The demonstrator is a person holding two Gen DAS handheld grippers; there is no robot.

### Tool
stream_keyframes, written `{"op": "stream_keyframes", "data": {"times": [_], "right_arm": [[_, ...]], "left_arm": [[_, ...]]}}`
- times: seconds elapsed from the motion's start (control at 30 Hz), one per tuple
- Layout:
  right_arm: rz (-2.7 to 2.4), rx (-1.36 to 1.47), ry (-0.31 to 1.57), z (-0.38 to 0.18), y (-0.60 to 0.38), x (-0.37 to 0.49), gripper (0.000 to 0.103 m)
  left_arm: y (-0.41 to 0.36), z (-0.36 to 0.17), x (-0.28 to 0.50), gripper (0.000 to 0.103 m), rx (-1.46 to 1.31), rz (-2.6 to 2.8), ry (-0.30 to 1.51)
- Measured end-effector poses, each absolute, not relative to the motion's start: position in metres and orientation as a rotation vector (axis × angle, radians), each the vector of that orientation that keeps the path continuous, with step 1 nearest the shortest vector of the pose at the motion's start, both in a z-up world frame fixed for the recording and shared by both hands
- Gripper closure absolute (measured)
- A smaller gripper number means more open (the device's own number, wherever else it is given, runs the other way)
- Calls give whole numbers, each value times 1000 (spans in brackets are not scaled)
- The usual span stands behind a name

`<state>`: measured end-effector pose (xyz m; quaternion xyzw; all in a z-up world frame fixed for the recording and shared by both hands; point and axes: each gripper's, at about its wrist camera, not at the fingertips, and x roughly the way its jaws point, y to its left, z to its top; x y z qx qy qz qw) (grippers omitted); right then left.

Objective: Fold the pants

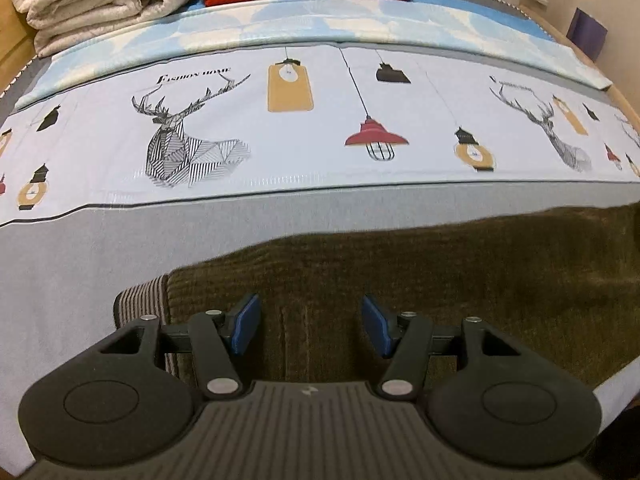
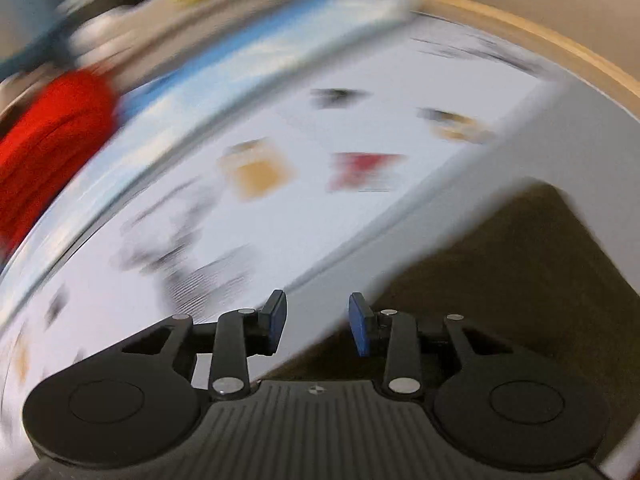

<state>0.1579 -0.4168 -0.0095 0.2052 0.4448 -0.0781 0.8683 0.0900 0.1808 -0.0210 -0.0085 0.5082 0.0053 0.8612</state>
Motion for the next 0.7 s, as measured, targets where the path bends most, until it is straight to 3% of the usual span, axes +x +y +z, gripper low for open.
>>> {"op": "stream_keyframes", "data": {"times": [0.17,0.33,0.5,0.6,0.67,0.7], "right_arm": [[421,67,921,-5,-304,144,66],[663,-266,922,-29,-212,123,65],[617,-160,939,-40,-188,155,46],[688,-34,1023,-53,-179,172,40],[778,-34,1090,-62,-167,171,42],[794,-107,1061,-62,-162,165,55]], "left_arm": [[178,-27,105,52,-35,-3,1063],[171,-27,112,52,-38,-20,1054],[163,-25,115,52,-35,-46,1044],[161,-23,117,52,-39,-67,1037],[161,-22,118,52,-39,-77,1031],[162,-21,119,52,-42,-81,1027]]}}
